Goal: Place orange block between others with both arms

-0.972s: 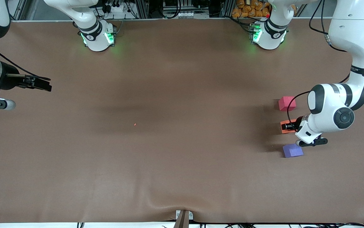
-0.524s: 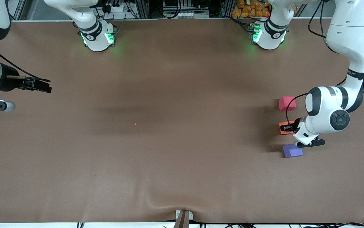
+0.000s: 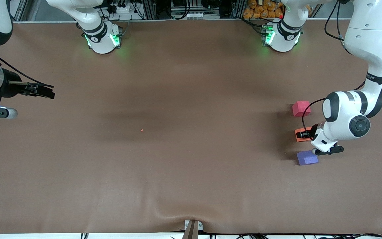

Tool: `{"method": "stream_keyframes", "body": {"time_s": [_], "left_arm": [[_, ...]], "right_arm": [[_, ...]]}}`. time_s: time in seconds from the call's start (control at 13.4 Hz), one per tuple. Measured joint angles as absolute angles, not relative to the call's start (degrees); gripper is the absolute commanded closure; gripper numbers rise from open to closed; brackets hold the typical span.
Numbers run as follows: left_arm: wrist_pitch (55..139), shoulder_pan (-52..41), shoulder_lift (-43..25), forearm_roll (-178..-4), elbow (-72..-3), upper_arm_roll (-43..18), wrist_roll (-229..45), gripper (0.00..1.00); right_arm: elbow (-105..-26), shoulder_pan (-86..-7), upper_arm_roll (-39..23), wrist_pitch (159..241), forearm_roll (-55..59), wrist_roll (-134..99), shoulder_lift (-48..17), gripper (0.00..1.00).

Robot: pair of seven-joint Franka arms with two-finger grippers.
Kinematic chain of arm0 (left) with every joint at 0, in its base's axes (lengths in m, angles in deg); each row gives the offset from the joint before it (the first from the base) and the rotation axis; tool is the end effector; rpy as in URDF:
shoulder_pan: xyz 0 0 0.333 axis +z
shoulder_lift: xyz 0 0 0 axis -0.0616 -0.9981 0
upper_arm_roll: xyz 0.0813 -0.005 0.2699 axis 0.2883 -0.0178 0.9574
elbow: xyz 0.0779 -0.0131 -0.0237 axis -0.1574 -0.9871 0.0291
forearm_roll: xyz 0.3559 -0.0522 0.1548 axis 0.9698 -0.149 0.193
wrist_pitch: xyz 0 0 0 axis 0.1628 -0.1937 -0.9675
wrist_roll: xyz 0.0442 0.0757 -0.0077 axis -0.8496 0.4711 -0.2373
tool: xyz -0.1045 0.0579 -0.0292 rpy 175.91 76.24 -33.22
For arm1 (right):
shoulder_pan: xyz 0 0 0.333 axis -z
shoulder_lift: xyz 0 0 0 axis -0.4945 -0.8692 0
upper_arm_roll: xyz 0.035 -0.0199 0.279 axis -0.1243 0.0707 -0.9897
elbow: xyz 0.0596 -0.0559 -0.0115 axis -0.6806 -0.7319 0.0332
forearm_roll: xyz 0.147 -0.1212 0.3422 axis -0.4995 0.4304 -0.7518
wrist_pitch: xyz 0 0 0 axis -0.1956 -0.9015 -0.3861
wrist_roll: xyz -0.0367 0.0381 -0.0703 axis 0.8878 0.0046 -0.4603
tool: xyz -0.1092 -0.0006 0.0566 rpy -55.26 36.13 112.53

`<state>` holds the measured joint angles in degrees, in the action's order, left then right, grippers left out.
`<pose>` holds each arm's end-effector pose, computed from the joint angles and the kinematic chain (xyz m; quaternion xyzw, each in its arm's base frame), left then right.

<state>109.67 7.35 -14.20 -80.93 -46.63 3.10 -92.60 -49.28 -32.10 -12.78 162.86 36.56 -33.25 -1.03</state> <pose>0.5910 0.0123 0.1570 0.9940 0.0640 -0.0882 0.0007 0.5685 0.0238 0.5288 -0.9902 0.0747 0.1180 0.0051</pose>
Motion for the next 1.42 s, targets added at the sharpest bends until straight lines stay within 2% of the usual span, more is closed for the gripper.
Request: {"method": "stream_keyframes", "body": {"time_s": [0.3, 0.52, 1.05, 1.42], "left_arm": [[109.58, 7.23, -13.18, -80.93, -46.05, 2.78, -92.6, 0.0], [106.74, 7.22, -8.15, -80.93, -45.47, 2.52, -92.6, 0.0], [90.25, 7.23, 9.98, -80.93, -43.58, 1.9, -92.53, 0.0], [75.11, 7.17, 12.28, -80.93, -33.16, -0.62, -87.22, 0.0]], "right_arm": [[-49.28, -32.1, -12.78, 162.87, 36.56, -33.25, -1.03, 0.0], [-49.28, -32.1, -12.77, 163.01, 36.56, -33.25, -1.03, 0.0], [-49.29, -32.03, -12.65, 163.08, 36.56, -33.25, -1.03, 0.0], [-49.29, -32.02, -12.64, 163.08, 36.56, -33.25, -1.03, 0.0]]}}
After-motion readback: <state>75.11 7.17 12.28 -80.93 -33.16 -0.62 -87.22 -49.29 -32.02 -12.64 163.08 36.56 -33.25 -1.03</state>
